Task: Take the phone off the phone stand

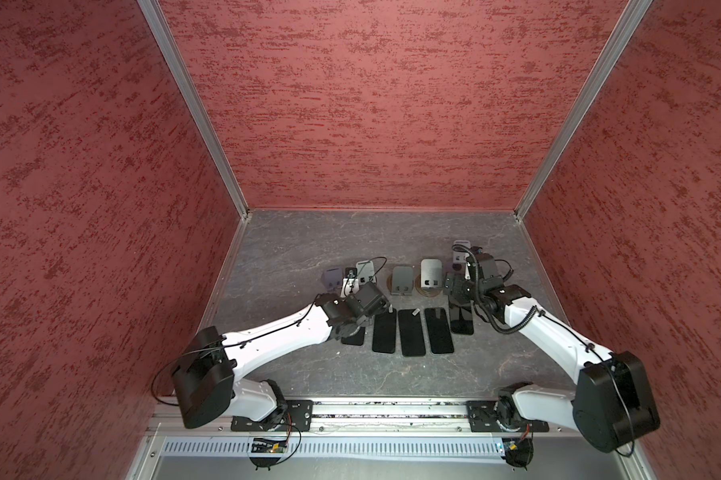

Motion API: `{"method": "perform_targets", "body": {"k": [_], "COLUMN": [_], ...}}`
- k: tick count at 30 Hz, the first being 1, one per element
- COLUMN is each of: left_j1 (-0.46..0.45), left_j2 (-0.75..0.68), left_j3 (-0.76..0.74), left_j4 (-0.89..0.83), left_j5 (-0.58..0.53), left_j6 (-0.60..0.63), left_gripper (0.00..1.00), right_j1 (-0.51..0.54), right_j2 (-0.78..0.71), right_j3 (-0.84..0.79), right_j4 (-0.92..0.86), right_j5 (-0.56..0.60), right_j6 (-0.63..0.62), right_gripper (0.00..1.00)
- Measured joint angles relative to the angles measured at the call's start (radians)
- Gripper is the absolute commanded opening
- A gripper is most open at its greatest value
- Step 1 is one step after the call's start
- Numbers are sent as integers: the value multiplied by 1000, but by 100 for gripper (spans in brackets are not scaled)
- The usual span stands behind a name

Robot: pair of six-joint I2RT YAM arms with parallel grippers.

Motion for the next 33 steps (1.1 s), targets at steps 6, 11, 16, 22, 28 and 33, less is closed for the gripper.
{"method": "perform_targets", "body": {"k": [6, 11, 16, 22, 28, 33], "left_j1": [7, 53, 128, 208, 275, 295], "left_j2": [-203, -311, -396, -491, -574, -655], "left_j3": [-124, -182, -241, -314, -343, -392], "left_j4": [55, 68, 78, 123, 153, 193], "left_j5": [-73, -121, -153, -185, -185, -195], "left_j6": [32, 53, 92, 179, 220, 267], "left_gripper": [95, 100, 100, 99, 100, 99], "right_j1": [0, -25, -127, -171, -263, -289], "right_j2": [-1, -8, -25, -24, 22, 110], "right_j3": [0, -19, -113, -243, -304, -355], "right_j4": [1, 31, 153, 378, 676, 910], "right_j5": [130, 277, 338, 447, 447, 386], "right_j6": [8, 29, 18, -82, -176, -222], "right_gripper": [99, 99, 99, 99, 99, 99]}}
